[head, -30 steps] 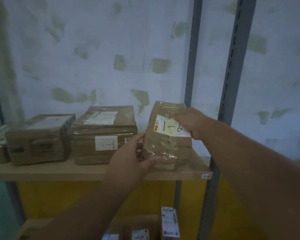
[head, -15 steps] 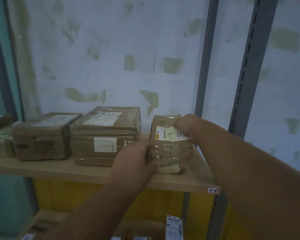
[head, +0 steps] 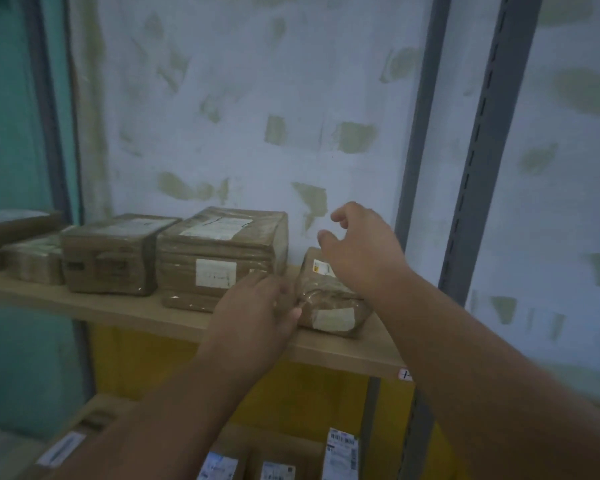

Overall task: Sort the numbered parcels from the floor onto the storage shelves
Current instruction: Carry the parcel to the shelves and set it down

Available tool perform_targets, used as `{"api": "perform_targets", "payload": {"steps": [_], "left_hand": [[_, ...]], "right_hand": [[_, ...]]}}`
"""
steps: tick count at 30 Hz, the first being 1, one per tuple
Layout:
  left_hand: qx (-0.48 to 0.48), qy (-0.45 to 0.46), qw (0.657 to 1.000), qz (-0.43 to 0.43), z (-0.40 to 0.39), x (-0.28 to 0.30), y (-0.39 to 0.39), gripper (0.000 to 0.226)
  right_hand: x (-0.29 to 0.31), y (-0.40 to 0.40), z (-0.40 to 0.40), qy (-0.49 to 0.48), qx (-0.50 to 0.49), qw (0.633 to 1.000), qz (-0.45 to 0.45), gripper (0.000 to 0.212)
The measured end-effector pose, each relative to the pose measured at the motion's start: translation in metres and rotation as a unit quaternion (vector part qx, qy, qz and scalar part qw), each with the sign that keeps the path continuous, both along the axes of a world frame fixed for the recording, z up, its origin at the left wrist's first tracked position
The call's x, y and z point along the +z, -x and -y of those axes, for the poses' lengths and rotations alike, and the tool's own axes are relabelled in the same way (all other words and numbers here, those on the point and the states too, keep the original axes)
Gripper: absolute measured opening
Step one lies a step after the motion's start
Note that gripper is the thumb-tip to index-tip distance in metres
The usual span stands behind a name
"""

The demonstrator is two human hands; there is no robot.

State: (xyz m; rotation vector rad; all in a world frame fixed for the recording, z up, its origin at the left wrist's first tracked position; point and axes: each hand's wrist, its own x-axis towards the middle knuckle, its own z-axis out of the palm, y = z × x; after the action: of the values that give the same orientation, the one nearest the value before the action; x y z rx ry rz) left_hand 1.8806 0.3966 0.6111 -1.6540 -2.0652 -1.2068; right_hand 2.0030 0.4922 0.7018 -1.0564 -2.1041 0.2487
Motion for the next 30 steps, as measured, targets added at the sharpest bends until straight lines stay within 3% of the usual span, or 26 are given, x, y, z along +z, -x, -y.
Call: {"api": "perform_targets", "payload": {"steps": [3, 11, 22, 30], "left_hand": [[0.014, -0.002, 1.0, 0.008, 0.03, -0.013, 0.016, 0.025], [0.108, -0.039, 0.993, 0.021, 0.143, -0.042, 0.114, 0.022], [0.309, 0.044, 0.95, -0.003, 0.377, -0.082, 0.341, 0.028], [0.381, 0.065, 0.921, 0.056, 0.456, -0.111, 0.478, 0.027]], "right_hand": [[-0.012, 0.011, 0.042, -0.061, 0.075, 0.995, -0.037, 0.034], [-0.032, 0.107, 0.152, -0.109, 0.196, 0.972, -0.069, 0.035], [-0.068, 0.361, 0.325, -0.064, 0.341, 0.934, -0.082, 0.04], [-0.09, 0.52, 0.386, -0.037, 0.414, 0.908, -0.061, 0.04]]}}
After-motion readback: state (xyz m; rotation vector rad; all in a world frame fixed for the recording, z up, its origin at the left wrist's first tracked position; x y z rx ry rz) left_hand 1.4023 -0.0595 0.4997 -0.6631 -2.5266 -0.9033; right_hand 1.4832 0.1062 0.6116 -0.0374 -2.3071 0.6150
